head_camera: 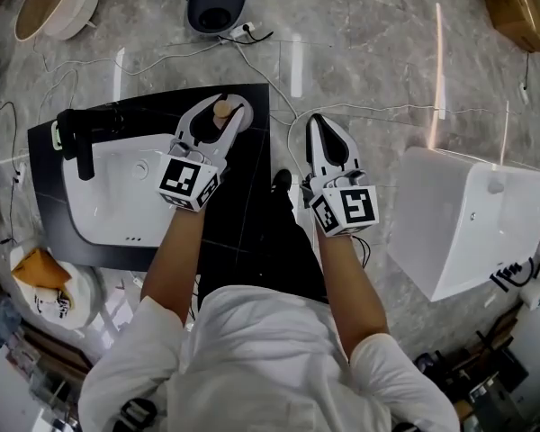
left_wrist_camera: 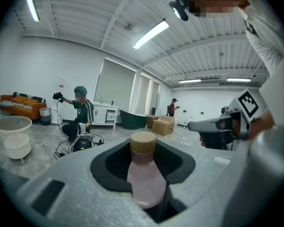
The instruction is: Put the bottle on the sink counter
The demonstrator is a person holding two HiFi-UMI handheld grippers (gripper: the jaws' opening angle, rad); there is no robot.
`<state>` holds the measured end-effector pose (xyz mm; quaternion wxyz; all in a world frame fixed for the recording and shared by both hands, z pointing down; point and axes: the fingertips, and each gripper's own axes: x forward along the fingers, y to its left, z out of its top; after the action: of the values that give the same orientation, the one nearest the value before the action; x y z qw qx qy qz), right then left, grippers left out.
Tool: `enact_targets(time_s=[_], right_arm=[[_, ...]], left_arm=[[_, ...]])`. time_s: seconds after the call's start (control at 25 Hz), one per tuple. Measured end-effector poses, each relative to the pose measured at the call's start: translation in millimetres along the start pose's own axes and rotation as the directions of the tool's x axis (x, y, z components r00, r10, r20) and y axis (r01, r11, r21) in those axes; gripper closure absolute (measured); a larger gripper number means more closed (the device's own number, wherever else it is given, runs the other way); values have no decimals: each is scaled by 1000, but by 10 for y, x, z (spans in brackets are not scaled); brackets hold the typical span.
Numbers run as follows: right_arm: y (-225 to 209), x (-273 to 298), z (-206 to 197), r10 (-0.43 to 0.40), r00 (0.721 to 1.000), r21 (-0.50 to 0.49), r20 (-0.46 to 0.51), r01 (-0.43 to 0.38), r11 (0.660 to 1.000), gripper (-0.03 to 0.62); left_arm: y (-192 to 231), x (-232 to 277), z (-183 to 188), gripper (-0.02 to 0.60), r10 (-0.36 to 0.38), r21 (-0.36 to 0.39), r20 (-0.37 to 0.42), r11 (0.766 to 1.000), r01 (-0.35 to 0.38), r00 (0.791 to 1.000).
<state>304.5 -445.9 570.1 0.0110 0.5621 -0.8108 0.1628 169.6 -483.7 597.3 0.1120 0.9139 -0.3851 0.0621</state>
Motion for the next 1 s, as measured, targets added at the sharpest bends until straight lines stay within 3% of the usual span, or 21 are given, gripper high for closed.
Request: enact_targets(time_s=[1.0], right_arm=[[-238, -75, -220, 16, 999, 18, -47, -15, 1000, 579]], left_arm=[[21, 264, -294, 437, 39, 92, -37, 995, -36, 999]])
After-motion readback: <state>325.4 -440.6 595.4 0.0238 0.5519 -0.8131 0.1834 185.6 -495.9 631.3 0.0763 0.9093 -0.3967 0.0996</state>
